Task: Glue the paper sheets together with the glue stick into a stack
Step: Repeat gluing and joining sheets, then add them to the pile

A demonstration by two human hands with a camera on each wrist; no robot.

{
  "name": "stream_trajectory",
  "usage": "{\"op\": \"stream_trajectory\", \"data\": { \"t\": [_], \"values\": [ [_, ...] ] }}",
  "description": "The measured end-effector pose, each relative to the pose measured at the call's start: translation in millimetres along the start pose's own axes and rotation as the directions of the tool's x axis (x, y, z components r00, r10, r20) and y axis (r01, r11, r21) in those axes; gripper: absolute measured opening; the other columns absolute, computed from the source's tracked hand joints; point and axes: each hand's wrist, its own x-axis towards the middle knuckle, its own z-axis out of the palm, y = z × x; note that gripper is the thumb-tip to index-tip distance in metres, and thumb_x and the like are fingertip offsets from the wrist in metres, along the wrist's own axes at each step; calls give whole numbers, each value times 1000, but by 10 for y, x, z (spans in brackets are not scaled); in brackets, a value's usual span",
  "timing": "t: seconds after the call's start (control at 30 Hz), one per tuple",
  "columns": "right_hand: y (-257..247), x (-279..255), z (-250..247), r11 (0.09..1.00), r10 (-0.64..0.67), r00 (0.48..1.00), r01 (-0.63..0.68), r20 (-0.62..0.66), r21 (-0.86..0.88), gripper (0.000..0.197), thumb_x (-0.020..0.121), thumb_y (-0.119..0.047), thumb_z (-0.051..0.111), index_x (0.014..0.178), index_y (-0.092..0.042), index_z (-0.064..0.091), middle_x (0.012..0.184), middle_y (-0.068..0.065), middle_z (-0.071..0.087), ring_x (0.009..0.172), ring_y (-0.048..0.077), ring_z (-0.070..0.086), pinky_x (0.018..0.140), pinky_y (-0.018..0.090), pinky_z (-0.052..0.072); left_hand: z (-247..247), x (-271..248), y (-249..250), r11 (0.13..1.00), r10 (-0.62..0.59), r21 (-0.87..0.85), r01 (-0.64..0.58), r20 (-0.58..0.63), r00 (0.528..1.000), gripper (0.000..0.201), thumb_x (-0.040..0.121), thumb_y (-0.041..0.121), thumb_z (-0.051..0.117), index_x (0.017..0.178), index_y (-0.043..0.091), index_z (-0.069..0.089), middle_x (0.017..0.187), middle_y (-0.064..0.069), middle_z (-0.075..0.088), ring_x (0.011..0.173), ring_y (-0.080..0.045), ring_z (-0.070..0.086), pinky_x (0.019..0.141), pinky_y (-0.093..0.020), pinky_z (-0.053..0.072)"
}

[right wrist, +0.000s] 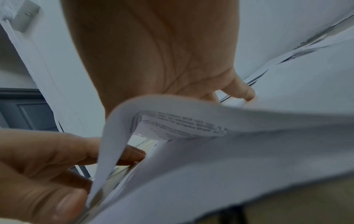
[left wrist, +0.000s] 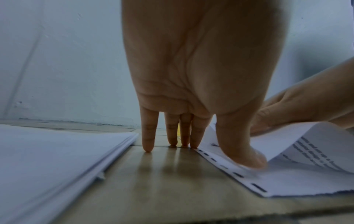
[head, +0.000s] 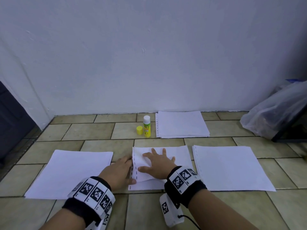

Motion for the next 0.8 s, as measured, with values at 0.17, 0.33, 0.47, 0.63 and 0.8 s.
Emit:
{"op": "stream_trajectory", "data": {
  "t": [0.17, 0.33, 0.47, 0.63, 0.8],
  "values": [
    [-1, 25, -16, 999, 15, 1000, -15, 23, -30, 69, 88, -66, 43, 148, -39, 22, 161, -6, 0, 146, 35, -9, 109, 68, 2, 11, -32, -16, 999, -7, 40, 7, 8, 1000, 85, 82, 41, 69, 150, 24, 20, 153, 9, 23, 135, -12, 33, 101, -30, 42],
    [6, 34, -10, 999, 17, 999, -15, 35, -48, 74, 86, -69, 44, 149, -39, 19, 161, -6, -2, 146, 35, -10, 109, 68, 2, 4, -28, -27, 999, 2, 46, -2, 11, 1000, 85, 81, 44, 69, 149, 25, 22, 151, 9, 27, 134, -12, 33, 102, -31, 41],
    [5, 36, -24, 999, 14, 999, -12, 49, -48, 78, 84, -71, 46, 149, -39, 18, 161, -6, -3, 146, 35, -11, 109, 68, 2, 8, -30, -48, 999, -1, 40, 1, 2, 1000, 87, 80, 44, 70, 150, 26, 21, 153, 10, 24, 135, -12, 34, 101, -31, 42],
    [13, 23, -48, 999, 8, 999, -6, 54, -46, 78, 84, -66, 51, 149, -38, 19, 161, -6, -3, 146, 35, -10, 110, 67, 2, 14, -26, -49, 999, -4, 36, 5, -12, 1000, 90, 80, 44, 71, 151, 25, 18, 154, 10, 22, 137, -12, 32, 103, -31, 41],
    [19, 19, -52, 999, -1, 998, 4, 63, -48, 82, 82, -65, 56, 149, -38, 18, 161, -6, -3, 146, 35, -11, 110, 67, 3, 21, -18, -69, 1000, -6, 24, 6, -14, 1000, 92, 79, 45, 72, 151, 25, 18, 154, 10, 22, 136, -11, 33, 105, -30, 39]
  ]
}}
